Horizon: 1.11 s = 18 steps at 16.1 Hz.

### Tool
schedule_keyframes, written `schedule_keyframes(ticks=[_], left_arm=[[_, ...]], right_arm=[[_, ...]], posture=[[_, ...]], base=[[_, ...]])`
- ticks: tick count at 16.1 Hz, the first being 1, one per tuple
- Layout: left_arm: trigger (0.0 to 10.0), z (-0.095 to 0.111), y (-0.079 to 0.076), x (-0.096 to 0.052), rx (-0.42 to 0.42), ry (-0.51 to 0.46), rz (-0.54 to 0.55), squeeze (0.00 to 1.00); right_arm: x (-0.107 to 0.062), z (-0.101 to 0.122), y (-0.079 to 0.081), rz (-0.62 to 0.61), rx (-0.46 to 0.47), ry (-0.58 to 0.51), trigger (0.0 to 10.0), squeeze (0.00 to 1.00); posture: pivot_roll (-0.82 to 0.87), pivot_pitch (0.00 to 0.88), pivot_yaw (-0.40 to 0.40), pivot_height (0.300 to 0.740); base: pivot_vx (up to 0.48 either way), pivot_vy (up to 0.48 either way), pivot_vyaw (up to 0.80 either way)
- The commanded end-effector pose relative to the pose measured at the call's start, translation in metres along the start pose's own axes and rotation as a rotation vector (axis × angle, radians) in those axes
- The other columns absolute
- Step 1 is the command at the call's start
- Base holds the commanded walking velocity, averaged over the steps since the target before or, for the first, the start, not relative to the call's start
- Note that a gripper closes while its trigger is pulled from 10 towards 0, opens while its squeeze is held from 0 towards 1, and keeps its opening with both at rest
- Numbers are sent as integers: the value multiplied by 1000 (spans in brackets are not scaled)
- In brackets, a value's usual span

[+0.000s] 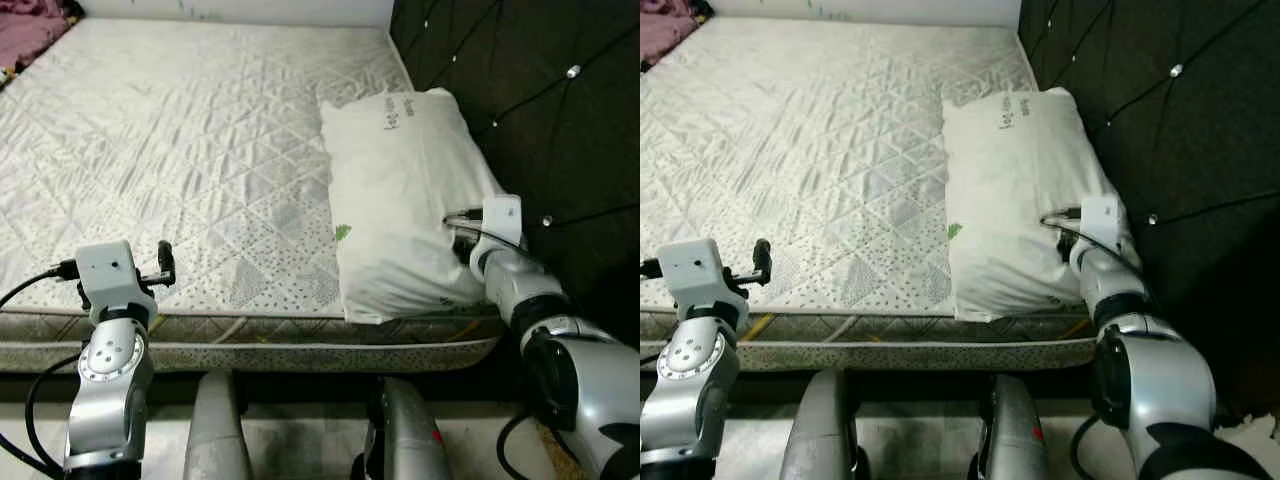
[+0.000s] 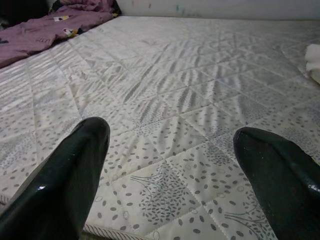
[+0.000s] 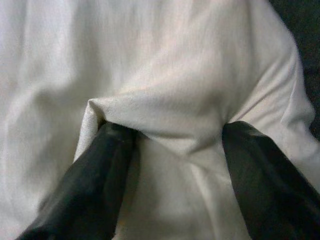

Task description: Clean up the room

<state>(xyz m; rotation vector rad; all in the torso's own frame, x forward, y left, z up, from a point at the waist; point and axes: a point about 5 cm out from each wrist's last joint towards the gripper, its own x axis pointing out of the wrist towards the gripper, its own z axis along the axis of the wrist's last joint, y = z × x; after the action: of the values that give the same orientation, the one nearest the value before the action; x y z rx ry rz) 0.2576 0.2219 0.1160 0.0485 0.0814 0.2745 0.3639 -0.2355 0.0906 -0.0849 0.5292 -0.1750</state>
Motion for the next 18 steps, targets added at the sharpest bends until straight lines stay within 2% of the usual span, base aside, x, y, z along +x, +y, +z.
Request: schedule_keyframes(ticks=[1,3,4,5,7,8,9,10,12,14,15,18], left_arm=[[10000,1,0,2,13,-6,-5,0],[10000,3,1,7,19,-14,-4,0],[10000,5,2,10,21,-25,6,0],[10000,5,2,13,20,-33,15,0],[10000,11,3,20,17,-66,45,0],[10000,13,3,22,11,-79,53,0],[10000,14,3,23,9,-85,55,0],[10000,16,1,24,3,-101,54,0],[10000,16,1,26,-7,-121,55,0],[10000,16,-1,24,-40,-162,64,0],[10000,20,-2,22,-53,-192,68,0],[10000,29,-12,22,-31,-233,46,0]], right_arm=[[0,-7,6,32,3,40,10000,1000],[0,15,11,33,3,-75,10000,1000],[-2,32,15,18,-16,-183,10000,1000],[-4,39,18,18,-16,-233,10000,1000],[-12,60,30,29,-25,-421,10000,1000],[-16,68,37,29,2,-488,10000,1000],[-17,70,39,27,20,-507,10000,1000],[-25,74,48,26,39,-598,10000,1000],[-34,62,61,55,53,-673,10000,1000],[-42,23,71,114,67,-628,10000,1000],[-46,15,74,145,55,-629,10000,1000],[-55,15,80,197,34,-659,10000,1000]], posture=[[57,0,-35,582],[50,0,-26,582],[42,0,-22,582],[36,0,-20,582],[27,0,-19,582],[28,0,-18,582],[28,0,-18,582],[33,0,-21,582],[23,0,-32,582],[-7,0,-25,582],[-17,0,-25,582],[-10,0,-45,582]], base=[[0,0,0],[0,0,0],[0,0,0],[0,0,0],[0,0,0],[0,0,0],[0,0,0],[0,0,0],[0,0,0],[0,0,0],[0,0,0],[0,0,0]])
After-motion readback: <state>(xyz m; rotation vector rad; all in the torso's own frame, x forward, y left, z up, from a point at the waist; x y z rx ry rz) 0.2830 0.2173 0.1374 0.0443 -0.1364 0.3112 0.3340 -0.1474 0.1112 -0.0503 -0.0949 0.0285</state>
